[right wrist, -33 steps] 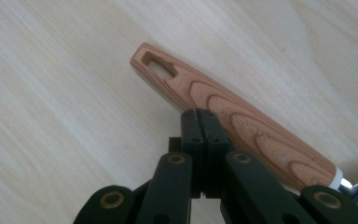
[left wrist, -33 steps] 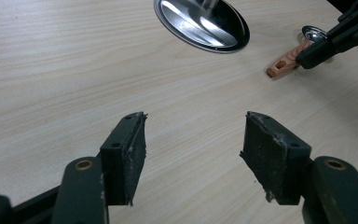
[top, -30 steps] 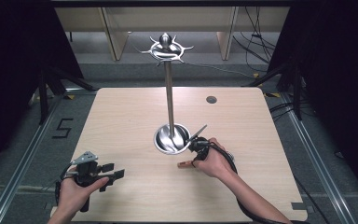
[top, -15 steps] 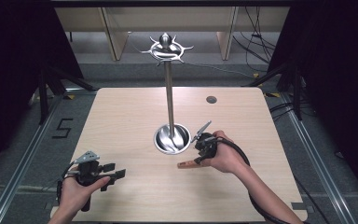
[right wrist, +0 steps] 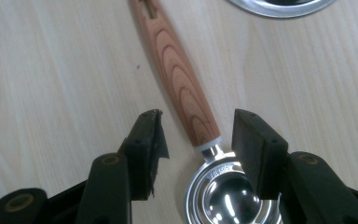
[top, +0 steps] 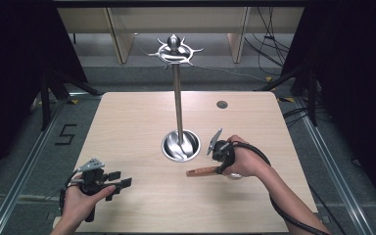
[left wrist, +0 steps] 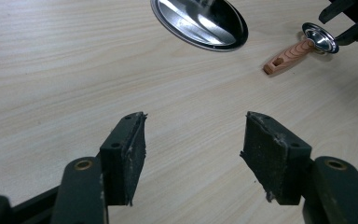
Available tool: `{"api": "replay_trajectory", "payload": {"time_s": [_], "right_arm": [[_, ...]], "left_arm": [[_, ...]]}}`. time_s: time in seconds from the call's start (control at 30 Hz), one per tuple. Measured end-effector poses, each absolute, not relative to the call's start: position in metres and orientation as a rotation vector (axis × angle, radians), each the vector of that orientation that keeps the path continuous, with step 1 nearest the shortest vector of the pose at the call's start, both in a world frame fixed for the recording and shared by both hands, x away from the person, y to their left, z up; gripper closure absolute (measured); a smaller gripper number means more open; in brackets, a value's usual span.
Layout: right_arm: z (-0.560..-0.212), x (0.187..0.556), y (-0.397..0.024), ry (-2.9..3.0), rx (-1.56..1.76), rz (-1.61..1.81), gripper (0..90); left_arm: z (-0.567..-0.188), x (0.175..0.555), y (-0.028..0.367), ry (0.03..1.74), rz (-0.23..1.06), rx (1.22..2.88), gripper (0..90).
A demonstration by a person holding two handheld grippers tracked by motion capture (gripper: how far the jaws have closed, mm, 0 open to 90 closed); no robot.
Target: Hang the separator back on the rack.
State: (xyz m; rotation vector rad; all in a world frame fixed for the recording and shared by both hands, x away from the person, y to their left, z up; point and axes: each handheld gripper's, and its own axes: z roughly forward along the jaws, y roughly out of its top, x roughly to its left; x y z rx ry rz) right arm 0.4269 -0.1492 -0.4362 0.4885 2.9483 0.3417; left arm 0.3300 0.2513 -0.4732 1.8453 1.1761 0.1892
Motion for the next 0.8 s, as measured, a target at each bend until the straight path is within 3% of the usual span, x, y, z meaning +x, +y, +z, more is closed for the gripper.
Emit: {"api": "replay_trajectory", "payload": {"time_s": [0.33,0.8], "right_arm": [[-0.441,0.435,-0.152,2.976,0.185,0.242,51.8],[-0.459,0.441,-0.142,2.999,0.103,0.16,58.4]], "left_arm": [[-0.474,0.329,0.25,1.175,0.176,1.846,38.1],[-0.474,0.33,0.25,1.171,0.172,1.853,38.0]]}}
